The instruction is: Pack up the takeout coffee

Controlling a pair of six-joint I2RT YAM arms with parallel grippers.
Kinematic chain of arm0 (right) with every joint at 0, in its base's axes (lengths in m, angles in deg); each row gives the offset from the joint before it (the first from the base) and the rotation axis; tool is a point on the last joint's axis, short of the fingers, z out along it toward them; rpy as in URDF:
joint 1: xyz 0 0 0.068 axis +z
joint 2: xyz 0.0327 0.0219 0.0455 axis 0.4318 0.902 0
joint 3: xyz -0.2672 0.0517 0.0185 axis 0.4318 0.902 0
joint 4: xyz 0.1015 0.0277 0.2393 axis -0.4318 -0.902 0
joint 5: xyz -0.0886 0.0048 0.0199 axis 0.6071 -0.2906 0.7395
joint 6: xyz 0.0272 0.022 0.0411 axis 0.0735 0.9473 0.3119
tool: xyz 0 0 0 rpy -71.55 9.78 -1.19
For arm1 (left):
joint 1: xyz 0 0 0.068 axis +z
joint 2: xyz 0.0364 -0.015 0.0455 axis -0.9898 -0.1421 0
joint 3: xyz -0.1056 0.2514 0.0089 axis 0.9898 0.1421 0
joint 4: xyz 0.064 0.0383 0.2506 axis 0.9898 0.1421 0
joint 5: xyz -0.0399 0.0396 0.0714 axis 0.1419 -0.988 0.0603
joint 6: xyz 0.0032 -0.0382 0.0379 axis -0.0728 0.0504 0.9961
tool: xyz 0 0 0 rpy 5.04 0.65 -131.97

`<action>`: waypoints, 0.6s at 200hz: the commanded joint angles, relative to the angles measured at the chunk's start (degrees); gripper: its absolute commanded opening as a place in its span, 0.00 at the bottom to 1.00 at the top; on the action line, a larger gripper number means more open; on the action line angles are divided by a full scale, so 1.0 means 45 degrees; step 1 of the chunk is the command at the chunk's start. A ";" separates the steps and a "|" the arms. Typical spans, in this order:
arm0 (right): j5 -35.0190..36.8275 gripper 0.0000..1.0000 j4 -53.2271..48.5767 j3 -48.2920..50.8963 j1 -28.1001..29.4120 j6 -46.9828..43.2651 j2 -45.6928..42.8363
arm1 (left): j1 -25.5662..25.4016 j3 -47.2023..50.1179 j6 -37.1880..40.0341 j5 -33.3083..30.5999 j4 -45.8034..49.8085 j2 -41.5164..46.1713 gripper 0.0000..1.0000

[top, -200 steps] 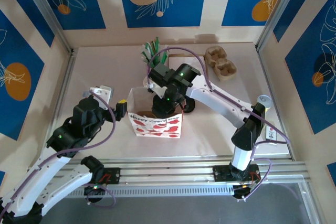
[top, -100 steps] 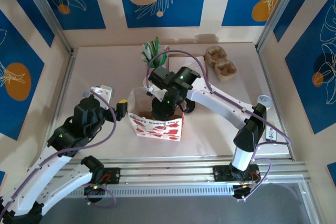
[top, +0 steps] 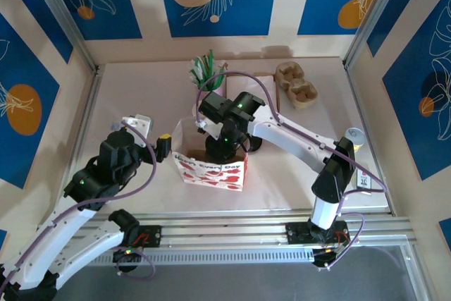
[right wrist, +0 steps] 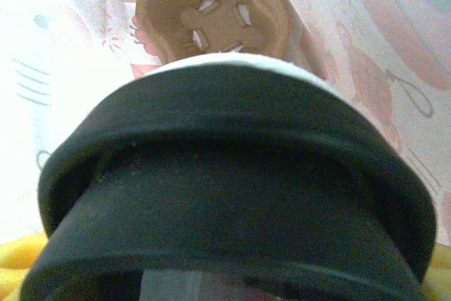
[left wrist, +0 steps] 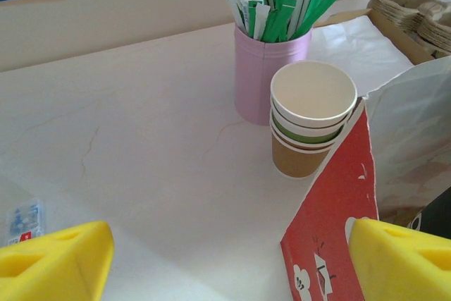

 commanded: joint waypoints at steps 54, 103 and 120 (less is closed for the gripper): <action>0.0008 0.74 -0.0901 -0.0265 -0.0265 -0.0125 0.0554 | 0.0123 -0.0059 0.0246 -0.0080 -0.0023 -0.0051 0.87; 0.0055 0.73 -0.1462 -0.0498 -0.0420 0.0179 0.0757 | 0.0123 -0.0079 0.0246 -0.0052 -0.0003 -0.0144 0.87; 0.0019 0.73 -0.1414 -0.0359 -0.0433 0.0221 0.0668 | 0.0132 -0.0098 0.0246 -0.0052 0.0034 -0.0198 0.87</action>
